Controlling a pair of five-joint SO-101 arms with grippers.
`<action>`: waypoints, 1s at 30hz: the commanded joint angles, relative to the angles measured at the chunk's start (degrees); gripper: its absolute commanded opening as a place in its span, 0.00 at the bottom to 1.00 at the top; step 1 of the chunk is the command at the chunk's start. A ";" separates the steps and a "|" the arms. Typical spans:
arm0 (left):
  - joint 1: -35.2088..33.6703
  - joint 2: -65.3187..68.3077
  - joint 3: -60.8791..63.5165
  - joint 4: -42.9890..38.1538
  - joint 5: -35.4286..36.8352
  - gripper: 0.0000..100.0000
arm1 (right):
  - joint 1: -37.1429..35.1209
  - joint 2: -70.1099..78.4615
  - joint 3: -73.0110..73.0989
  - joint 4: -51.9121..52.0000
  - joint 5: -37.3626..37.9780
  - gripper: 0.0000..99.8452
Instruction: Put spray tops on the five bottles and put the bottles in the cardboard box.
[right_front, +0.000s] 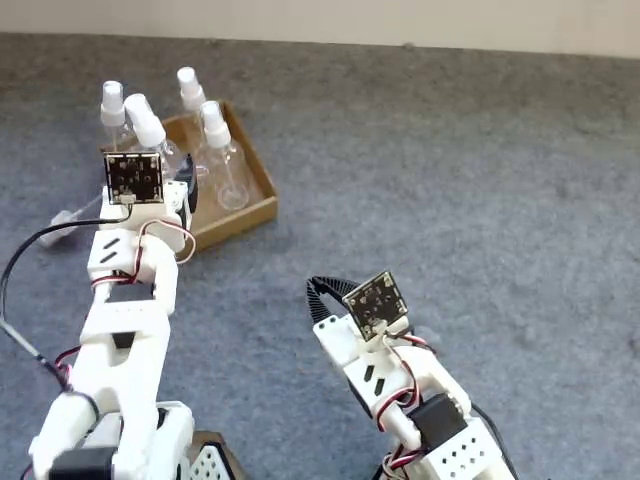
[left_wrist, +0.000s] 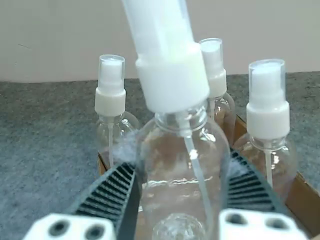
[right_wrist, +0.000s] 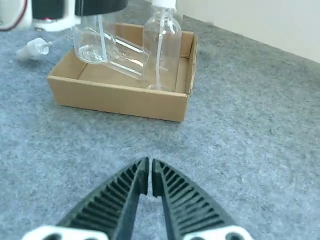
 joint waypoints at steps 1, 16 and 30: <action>0.31 7.52 -1.10 -9.23 -0.44 0.09 | 0.66 0.04 8.22 -1.27 0.35 0.01; 0.48 34.77 -1.27 -39.74 -0.35 0.09 | 0.66 -0.22 8.22 0.57 0.44 0.01; 0.31 40.92 -0.22 -43.43 -0.35 0.17 | 0.66 -0.04 8.22 0.57 0.44 0.01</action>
